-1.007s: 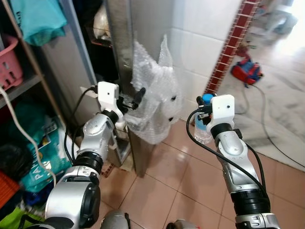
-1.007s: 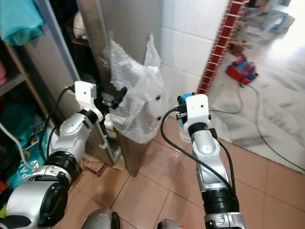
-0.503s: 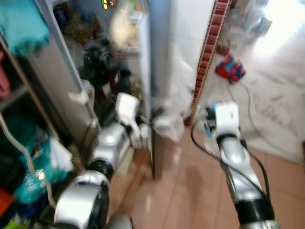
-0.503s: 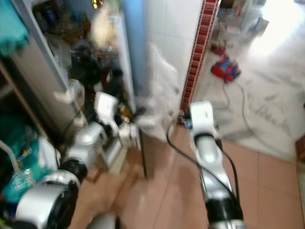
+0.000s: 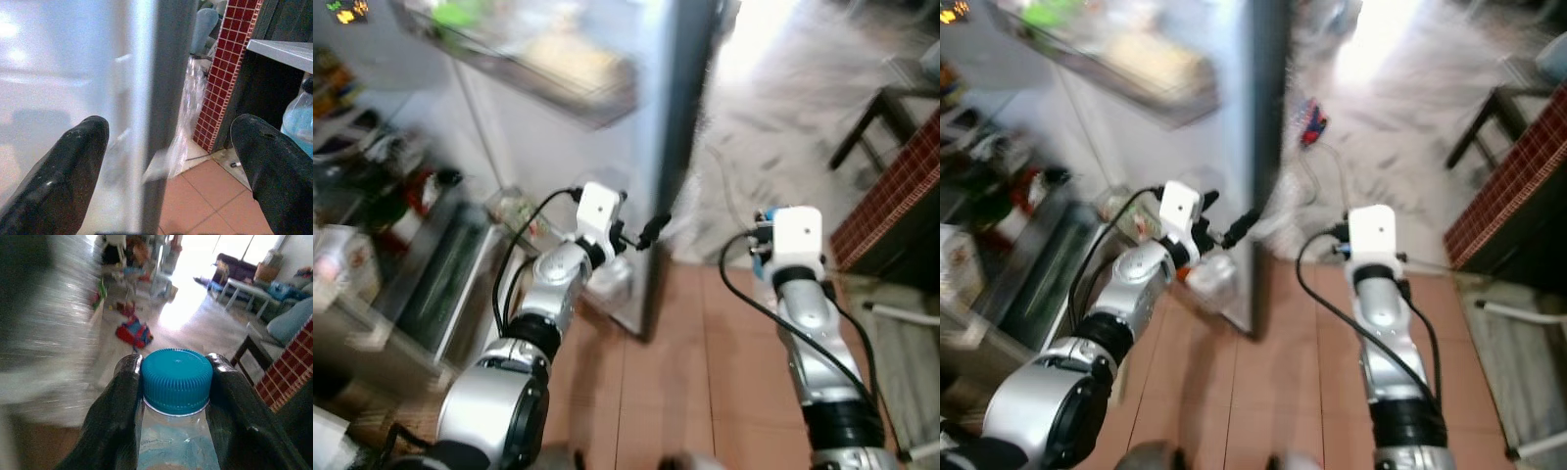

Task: Restocking fridge

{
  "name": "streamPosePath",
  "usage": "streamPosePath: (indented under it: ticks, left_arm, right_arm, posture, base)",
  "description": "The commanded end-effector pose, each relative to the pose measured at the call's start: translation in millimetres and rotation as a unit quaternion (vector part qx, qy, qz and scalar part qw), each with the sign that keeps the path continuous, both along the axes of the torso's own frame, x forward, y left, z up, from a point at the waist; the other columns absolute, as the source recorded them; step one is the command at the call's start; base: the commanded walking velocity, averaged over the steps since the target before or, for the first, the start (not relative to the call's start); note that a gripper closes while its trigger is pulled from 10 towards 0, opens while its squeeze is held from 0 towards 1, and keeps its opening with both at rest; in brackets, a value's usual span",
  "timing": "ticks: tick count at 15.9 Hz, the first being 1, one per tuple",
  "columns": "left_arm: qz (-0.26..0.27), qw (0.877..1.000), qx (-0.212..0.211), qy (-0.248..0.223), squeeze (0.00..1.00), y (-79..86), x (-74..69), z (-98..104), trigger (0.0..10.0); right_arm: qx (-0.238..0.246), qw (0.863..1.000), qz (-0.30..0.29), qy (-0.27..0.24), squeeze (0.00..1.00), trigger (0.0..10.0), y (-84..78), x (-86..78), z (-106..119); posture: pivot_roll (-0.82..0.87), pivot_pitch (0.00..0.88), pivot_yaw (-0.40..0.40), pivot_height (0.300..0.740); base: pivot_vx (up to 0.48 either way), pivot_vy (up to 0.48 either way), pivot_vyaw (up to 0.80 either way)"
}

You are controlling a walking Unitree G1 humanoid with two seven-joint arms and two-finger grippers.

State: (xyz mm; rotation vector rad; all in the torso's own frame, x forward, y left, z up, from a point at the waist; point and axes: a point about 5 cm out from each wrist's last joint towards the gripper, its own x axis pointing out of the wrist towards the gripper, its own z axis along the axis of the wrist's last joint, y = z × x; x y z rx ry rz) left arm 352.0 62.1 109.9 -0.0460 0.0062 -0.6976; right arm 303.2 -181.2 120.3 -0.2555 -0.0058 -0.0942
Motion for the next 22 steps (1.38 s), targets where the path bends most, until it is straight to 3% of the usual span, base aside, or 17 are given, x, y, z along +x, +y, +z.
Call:
streamPosePath:
  ticks: [1, 4, 6, 7, 10, 12, 15, 18, 22]
  left_arm:
    - [0.002, 1.000, 0.011, 0.006, 0.00, 4.4, 0.8, -3, 10.0]
    - [0.034, 0.999, 0.023, -0.004, 0.00, 9.6, 3.1, -2, 10.0]
    - [0.064, 0.998, 0.029, -0.003, 0.00, 24.3, 2.6, -6, 10.0]
    - [0.105, 0.994, 0.041, -0.011, 0.00, 46.1, 1.1, -10, 10.0]
    - [0.186, 0.981, 0.057, -0.009, 0.00, 87.8, -5.5, -17, 10.0]
    - [0.253, 0.963, 0.090, -0.032, 0.00, 126.1, -22.1, -18, 10.0]
    - [0.328, 0.941, 0.075, -0.030, 0.00, 156.6, -49.4, -20, 10.0]
    - [0.371, 0.926, 0.060, -0.030, 0.00, 160.3, -70.9, -22, 10.0]
    - [0.372, 0.926, 0.062, -0.022, 0.00, 151.9, -75.7, -19, 10.0]
  right_arm:
    - [0.002, 1.000, 0.015, -0.017, 0.00, 10.0, 9.5, 2.0, 7]
    - [0.004, 1.000, 0.014, -0.017, 0.00, 10.0, 10.7, 1.6, 6]
    - [0.004, 1.000, 0.015, -0.017, 0.00, 10.0, 10.9, 1.4, 6]
    - [0.006, 1.000, 0.017, -0.017, 0.00, 10.0, 10.9, 1.5, 6]
    - [0.024, 0.999, 0.042, -0.015, 0.00, 10.0, 16.2, 2.3, 5]
    - [0.059, 0.994, 0.095, -0.008, 0.00, 10.0, 30.1, 3.7, 5]
    - [0.076, 0.989, 0.125, -0.008, 0.00, 10.0, 39.4, 7.6, 7]
    - [0.088, 0.983, 0.161, -0.011, 0.00, 10.0, 47.0, 11.9, 10]
    - [0.093, 0.977, 0.193, -0.018, 0.00, 10.0, 54.8, 16.4, 15]
  posture:
    - [-0.05, 0.023, 0.005, 0.740]
    - [-0.05, 0.024, 0.010, 0.740]
    - [-0.05, 0.026, 0.011, 0.740]
    - [-0.05, 0.026, 0.011, 0.740]
    - [-0.03, 0.029, 0.011, 0.740]
    - [-0.01, 0.034, 0.006, 0.740]
    - [0.02, 0.037, -0.003, 0.740]
    - [0.04, 0.037, -0.015, 0.740]
    - [0.04, 0.036, -0.016, 0.740]
  base:
    - [0.401, 0.000, 0.00]
    - [0.000, 0.000, 0.00]
    - [0.000, 0.000, 0.00]
    - [0.000, 0.000, 0.00]
    - [0.000, 0.000, 0.00]
    - [0.000, 0.000, 0.00]
    - [0.000, 0.000, 0.00]
    - [0.000, 0.000, 0.00]
    - [0.000, 0.000, 0.55]
